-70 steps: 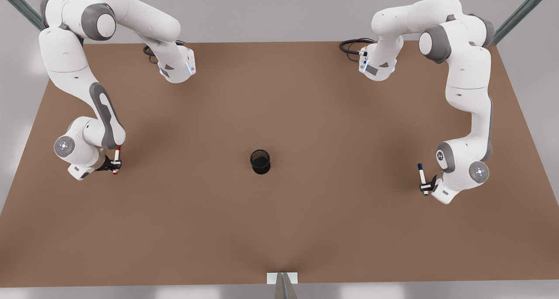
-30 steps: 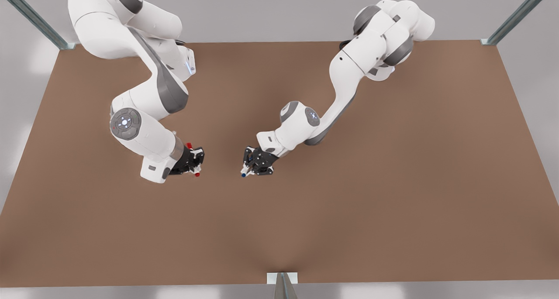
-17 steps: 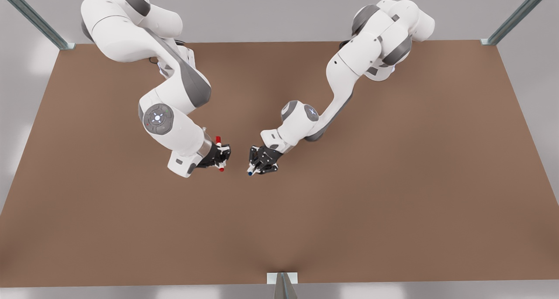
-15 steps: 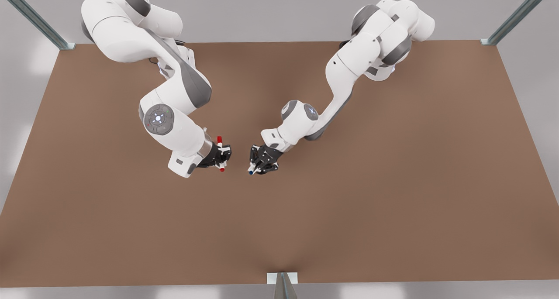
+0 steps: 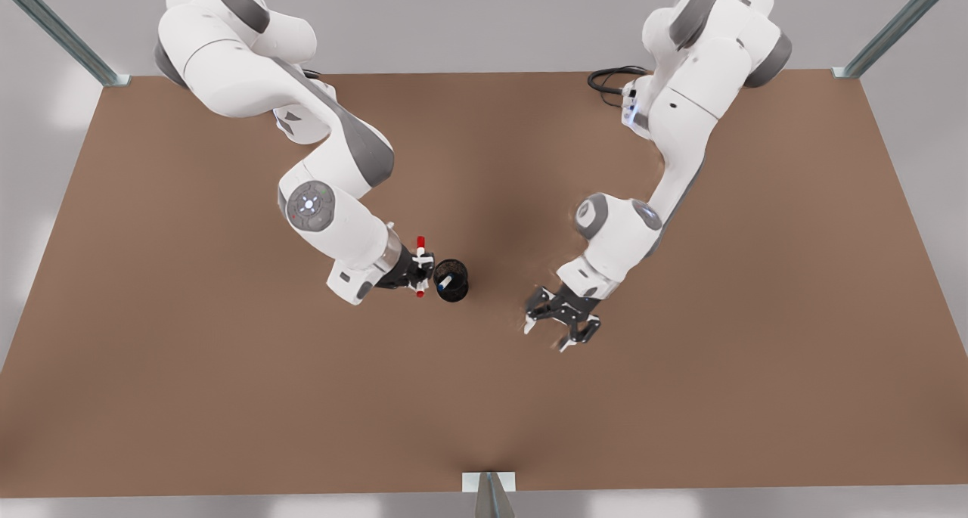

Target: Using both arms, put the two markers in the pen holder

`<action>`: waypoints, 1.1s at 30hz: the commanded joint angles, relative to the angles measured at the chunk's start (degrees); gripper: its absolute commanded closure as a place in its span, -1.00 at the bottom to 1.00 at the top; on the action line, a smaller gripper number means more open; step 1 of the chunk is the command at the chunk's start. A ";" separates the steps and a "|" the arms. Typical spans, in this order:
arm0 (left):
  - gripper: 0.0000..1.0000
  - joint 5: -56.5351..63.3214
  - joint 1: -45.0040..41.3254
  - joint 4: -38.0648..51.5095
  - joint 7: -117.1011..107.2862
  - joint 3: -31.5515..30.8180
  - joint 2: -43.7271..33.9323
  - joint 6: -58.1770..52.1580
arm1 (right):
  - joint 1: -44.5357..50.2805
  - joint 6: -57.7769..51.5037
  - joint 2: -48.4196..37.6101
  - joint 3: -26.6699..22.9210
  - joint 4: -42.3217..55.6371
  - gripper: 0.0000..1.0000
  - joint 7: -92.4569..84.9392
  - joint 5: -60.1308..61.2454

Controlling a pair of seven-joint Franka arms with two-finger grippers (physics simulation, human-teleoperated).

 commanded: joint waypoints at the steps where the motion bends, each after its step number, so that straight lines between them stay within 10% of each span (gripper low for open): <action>1: -1.00 2.36 10.15 5.72 22.26 -0.50 -0.86 -39.90 | 1.14 5.91 0.65 0.05 -0.11 0.57 7.51 -0.29; 7: -1.00 36.55 16.32 27.10 4.70 9.44 -3.05 -83.27 | 4.84 27.46 4.08 -0.74 -5.21 0.57 12.44 -9.77; 11: -1.00 26.46 14.92 26.57 -17.82 12.59 -12.10 -84.68 | 5.28 32.38 6.36 -0.83 -6.70 0.57 12.70 -19.88; 12: -1.00 19.17 5.17 23.59 -16.94 24.98 -16.75 -84.33 | 5.10 36.16 6.28 -1.97 -9.69 0.57 12.61 -19.97; 14: -1.00 18.81 -1.44 9.69 -16.32 30.18 -26.52 -75.89 | 3.34 43.01 6.01 -2.15 -15.31 0.57 12.44 -21.03; 31: -1.00 20.57 -1.79 8.29 -16.76 30.10 -24.76 -75.01 | -4.48 59.98 0.30 -1.53 -37.29 0.57 14.37 -32.10; 33: -1.00 20.57 -1.79 8.29 -16.76 30.10 -24.76 -75.01 | -4.57 61.91 0.91 -1.97 -37.73 0.22 14.37 -32.80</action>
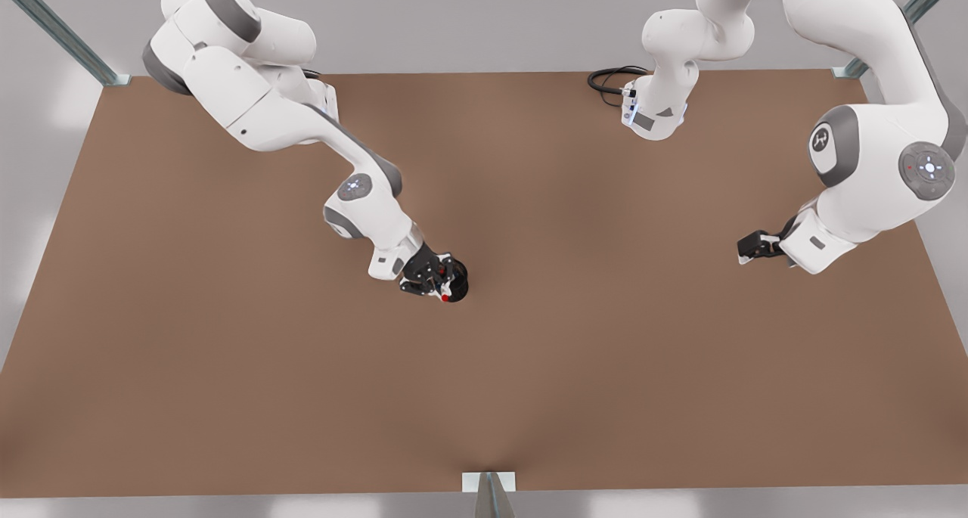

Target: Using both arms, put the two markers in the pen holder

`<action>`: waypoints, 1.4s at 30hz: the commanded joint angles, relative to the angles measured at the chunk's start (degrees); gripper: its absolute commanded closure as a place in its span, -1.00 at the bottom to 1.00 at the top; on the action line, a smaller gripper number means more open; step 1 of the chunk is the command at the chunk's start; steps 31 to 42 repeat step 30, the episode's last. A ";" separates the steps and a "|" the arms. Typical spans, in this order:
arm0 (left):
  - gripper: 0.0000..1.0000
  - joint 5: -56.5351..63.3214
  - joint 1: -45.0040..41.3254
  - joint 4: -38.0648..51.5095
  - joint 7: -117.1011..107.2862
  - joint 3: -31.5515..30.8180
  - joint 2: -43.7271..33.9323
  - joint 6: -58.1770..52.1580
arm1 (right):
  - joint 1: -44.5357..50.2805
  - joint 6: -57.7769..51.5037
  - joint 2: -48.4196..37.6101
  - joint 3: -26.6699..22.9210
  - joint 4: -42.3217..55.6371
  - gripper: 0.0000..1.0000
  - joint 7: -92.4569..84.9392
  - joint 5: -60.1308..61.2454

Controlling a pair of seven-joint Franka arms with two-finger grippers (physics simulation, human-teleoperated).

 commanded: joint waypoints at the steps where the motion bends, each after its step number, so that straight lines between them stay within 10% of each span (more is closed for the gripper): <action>1: -1.00 0.04 0.01 0.03 -5.33 -0.02 -0.04 -0.10 | 0.02 4.69 0.11 -0.09 -0.22 -0.21 4.09 -1.80; 9: -1.00 -0.13 0.10 0.12 -5.33 0.07 -0.04 -0.01 | -2.08 2.33 -0.32 0.70 0.39 -0.76 3.12 -1.89; 13: -1.00 -0.40 -0.07 1.26 -5.16 -0.02 0.05 -0.36 | -18.43 -46.69 -0.33 23.55 17.08 -0.82 -9.09 -1.36; 16: -1.00 -0.22 -0.86 6.17 -5.07 -0.11 4.52 -2.11 | -23.17 -49.27 -0.50 27.07 18.58 -1.00 -14.10 -1.36; 18: -1.00 -0.13 -1.39 8.02 -5.07 -0.20 6.64 -2.91 | -21.70 -49.71 -11.89 16.66 18.50 -1.00 -28.90 12.11; 21: -1.00 -1.45 -1.31 8.55 -4.72 -0.55 7.52 -2.91 | 18.37 -67.20 -30.56 -42.25 19.72 -1.00 -41.18 34.15; 26: -1.00 -1.72 -1.30 8.55 -4.54 -0.46 7.52 -2.91 | 11.54 -83.55 -13.86 -37.53 43.37 -1.00 -38.98 34.76; 42: -1.00 -1.72 -1.39 8.55 -4.54 -0.46 7.52 -3.00 | 16.10 -79.33 -19.48 -42.35 36.35 -1.00 -39.15 34.77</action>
